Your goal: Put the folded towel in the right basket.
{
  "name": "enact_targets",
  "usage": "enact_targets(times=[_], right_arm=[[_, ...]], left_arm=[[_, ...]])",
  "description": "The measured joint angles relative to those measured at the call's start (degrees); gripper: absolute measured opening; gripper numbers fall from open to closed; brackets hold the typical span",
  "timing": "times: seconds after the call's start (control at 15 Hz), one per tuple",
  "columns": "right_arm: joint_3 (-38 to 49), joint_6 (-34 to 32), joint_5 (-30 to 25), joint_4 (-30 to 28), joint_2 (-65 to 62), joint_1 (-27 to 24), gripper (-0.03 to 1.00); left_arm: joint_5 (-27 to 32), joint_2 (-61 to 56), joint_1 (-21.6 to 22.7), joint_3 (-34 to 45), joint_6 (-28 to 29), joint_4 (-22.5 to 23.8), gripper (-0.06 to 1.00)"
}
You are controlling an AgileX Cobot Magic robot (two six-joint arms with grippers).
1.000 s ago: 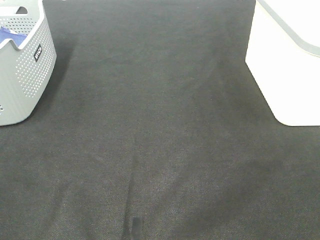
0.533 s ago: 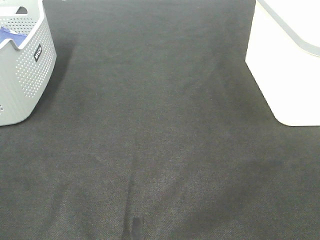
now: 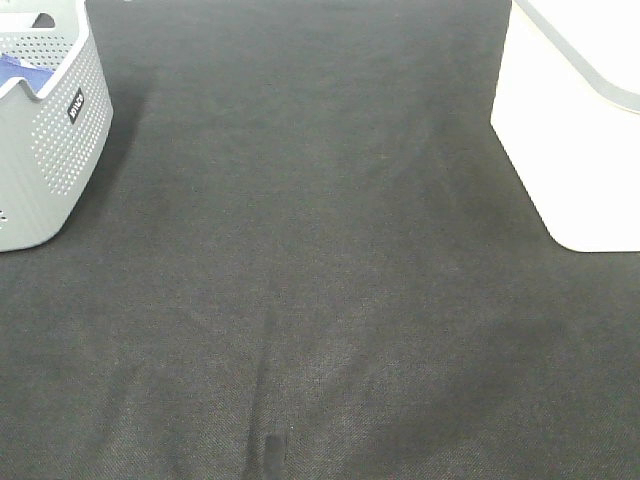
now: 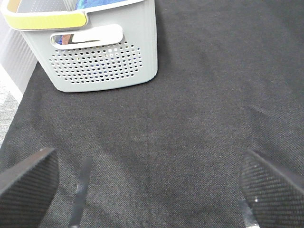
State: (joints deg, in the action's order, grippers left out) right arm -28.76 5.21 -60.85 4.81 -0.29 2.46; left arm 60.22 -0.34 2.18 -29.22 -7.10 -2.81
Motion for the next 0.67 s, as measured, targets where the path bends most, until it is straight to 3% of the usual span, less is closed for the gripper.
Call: enact_targets(times=[0.67], right_arm=[[0.0,0.0,0.0,0.0,0.0,0.0,0.98]], left_arm=[[0.0,0.0,0.0,0.0,0.0,0.0,0.97]])
